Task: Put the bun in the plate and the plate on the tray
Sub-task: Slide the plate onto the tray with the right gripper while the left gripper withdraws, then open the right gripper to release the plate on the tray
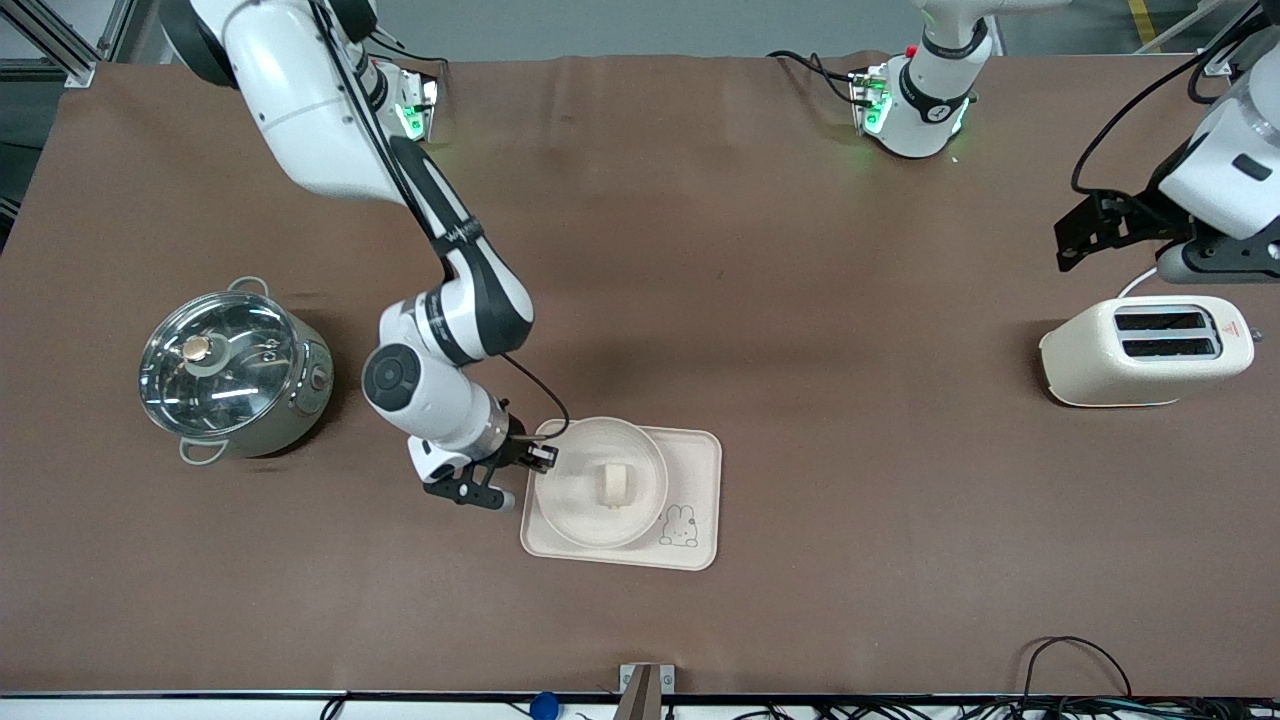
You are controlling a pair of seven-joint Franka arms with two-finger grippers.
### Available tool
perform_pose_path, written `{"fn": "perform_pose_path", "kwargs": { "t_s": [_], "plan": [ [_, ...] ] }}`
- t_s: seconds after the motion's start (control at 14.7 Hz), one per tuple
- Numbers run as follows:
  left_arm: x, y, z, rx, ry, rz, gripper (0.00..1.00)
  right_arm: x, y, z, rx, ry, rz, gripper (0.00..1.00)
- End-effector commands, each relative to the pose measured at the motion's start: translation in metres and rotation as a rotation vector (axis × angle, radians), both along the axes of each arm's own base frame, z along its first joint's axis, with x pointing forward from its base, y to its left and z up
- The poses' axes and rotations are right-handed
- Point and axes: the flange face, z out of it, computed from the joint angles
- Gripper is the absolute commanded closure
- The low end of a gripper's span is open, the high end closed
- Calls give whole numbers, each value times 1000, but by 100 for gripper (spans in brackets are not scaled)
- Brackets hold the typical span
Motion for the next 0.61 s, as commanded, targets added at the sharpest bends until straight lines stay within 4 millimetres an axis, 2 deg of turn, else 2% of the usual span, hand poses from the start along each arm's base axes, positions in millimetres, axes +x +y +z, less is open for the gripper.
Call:
{"fn": "perform_pose_path", "kwargs": {
  "t_s": [0.0,0.14,0.55],
  "plan": [
    [-34,18,-2,-38,20,-17,0,7,15,-4,34,-8,-8,100],
    [-40,17,-2,-36,20,-18,0,4,19,-11,30,-3,-2,100],
    [-38,10,-3,-24,19,-14,0,5,16,-29,28,-31,-7,100]
  ]
}}
